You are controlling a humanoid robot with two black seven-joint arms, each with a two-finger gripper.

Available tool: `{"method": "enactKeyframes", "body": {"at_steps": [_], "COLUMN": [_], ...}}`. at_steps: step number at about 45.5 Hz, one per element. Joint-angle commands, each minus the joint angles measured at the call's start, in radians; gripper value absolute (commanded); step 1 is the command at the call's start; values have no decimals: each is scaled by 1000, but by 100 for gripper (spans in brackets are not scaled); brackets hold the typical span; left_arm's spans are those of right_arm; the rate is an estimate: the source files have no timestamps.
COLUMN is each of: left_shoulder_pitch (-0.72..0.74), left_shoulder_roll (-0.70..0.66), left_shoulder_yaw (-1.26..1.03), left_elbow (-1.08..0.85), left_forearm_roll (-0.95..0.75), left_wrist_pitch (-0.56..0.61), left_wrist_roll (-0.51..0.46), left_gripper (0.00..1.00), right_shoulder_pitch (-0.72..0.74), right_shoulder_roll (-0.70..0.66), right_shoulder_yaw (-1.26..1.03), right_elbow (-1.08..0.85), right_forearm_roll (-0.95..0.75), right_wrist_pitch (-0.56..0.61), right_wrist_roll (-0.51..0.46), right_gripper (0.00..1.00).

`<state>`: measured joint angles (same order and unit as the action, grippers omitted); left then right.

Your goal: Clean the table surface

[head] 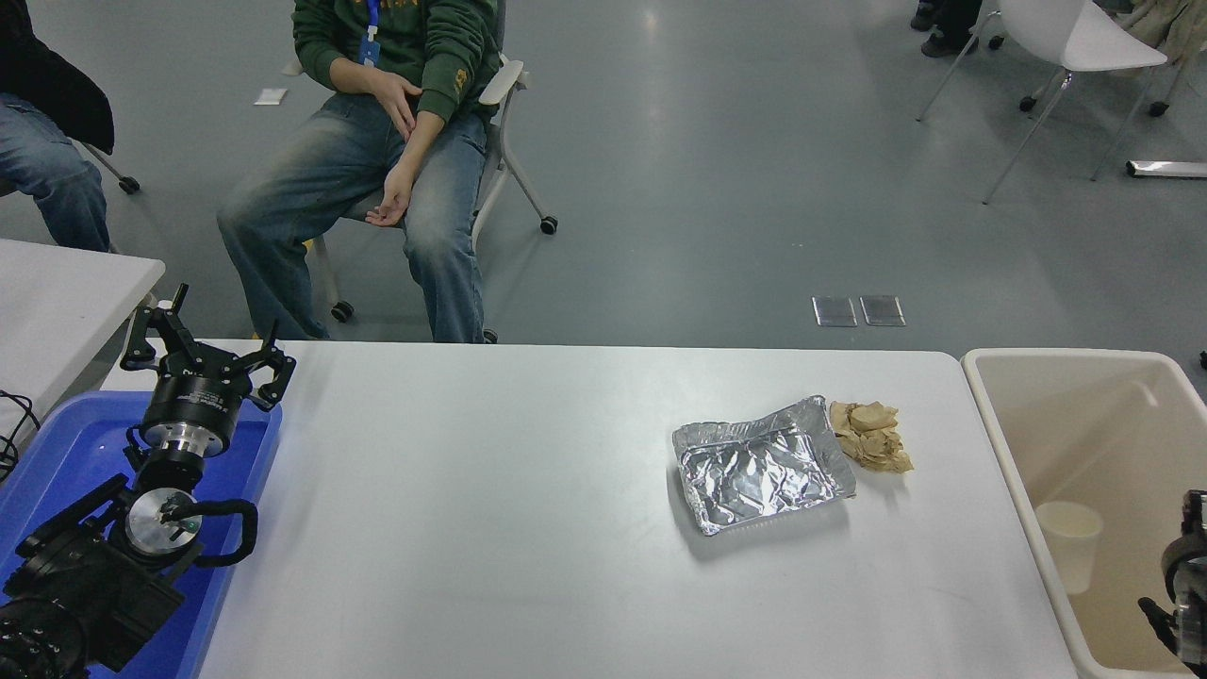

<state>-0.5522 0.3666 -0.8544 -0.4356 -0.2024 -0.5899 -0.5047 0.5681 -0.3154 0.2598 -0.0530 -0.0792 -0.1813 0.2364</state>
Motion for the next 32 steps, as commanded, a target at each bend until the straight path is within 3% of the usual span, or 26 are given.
{"method": "enactKeyframes", "body": {"at_steps": [1,21,32], "left_shoulder_pitch": [0,0,0], "left_shoulder_roll": [0,0,0], "left_shoulder_yaw": [0,0,0], "left_elbow": [0,0,0], "left_forearm_roll": [0,0,0], "left_wrist_pitch": [1,-1,1], "left_wrist_roll": [0,0,0], "left_gripper": [100,100,100], "right_shoulder_pitch": [9,114,113], "right_shoulder_roll": [-1,15,16], "right_shoulder_yaw": [1,-14,-228], "right_elbow": [1,-2,-7], "right_forearm_roll": [-1,2,-10], "right_wrist_pitch": [-1,-6,-17], "right_wrist_roll": [0,9,9], "right_gripper": [98,99,99]}}
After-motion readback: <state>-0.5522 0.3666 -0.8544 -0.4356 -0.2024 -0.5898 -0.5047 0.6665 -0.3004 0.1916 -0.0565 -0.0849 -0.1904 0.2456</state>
